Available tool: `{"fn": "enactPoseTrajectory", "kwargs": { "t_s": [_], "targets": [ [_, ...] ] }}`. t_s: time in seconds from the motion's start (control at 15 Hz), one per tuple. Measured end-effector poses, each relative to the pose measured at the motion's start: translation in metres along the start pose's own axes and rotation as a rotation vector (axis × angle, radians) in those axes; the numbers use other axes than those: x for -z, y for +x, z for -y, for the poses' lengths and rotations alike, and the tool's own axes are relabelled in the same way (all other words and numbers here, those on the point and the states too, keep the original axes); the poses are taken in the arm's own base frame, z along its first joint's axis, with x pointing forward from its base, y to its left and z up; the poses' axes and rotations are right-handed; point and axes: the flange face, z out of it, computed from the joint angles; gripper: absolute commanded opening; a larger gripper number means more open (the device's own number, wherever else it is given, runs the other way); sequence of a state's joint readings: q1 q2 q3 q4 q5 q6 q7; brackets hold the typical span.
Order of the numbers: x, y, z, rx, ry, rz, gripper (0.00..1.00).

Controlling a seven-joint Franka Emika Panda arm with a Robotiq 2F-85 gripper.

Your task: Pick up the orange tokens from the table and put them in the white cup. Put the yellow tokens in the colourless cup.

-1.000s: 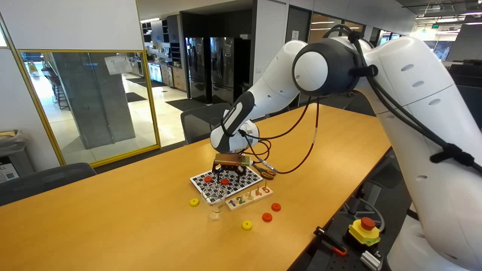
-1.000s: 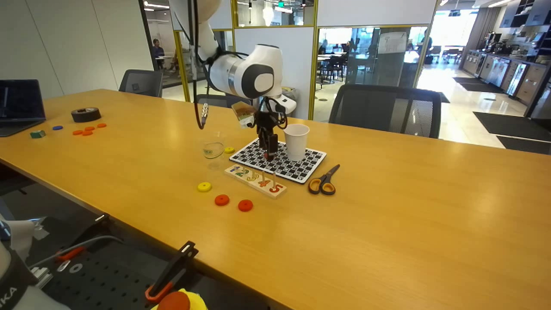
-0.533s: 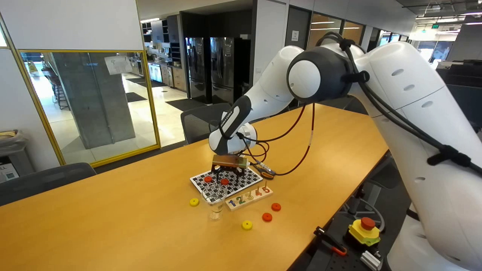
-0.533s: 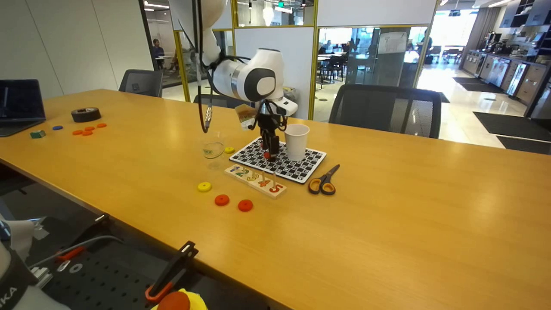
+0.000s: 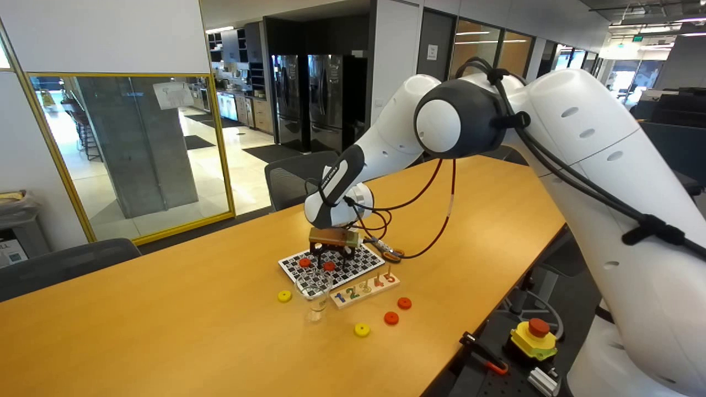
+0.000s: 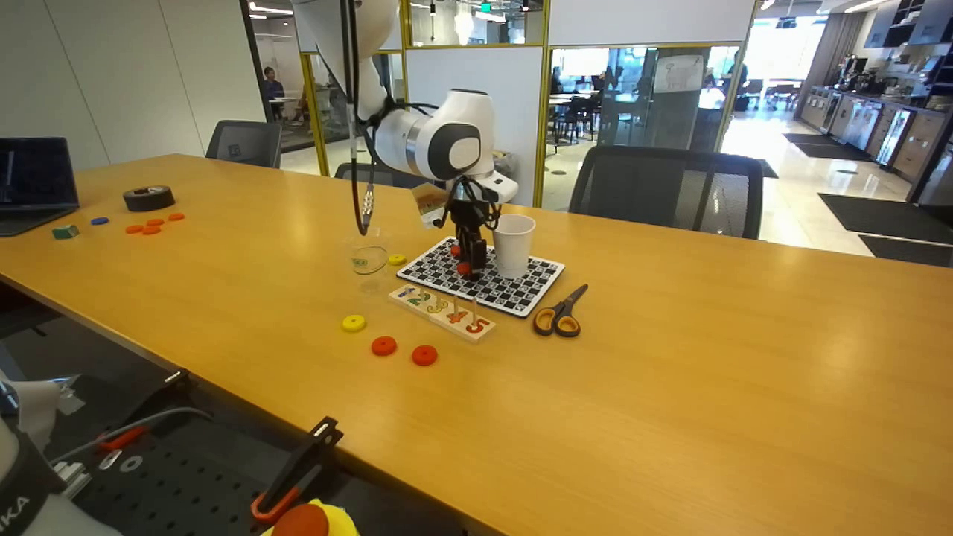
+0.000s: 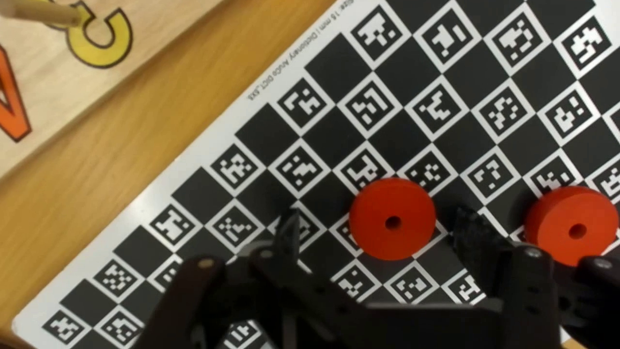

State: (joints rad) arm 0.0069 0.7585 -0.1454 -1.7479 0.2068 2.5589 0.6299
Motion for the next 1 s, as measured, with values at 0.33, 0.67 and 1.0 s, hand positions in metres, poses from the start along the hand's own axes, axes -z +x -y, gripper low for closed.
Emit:
{"fn": "enactPoseTrajectory", "kwargs": {
  "t_s": [0.33,0.67,1.0],
  "targets": [
    [0.007,0.004,0.003,-0.001,0.004,-0.003,0.18],
    [0.009,0.004,0.003,0.003,-0.003,0.008,0.2],
    [0.048,0.007,0.02,0.054,0.052,-0.026,0.2]
  ]
}}
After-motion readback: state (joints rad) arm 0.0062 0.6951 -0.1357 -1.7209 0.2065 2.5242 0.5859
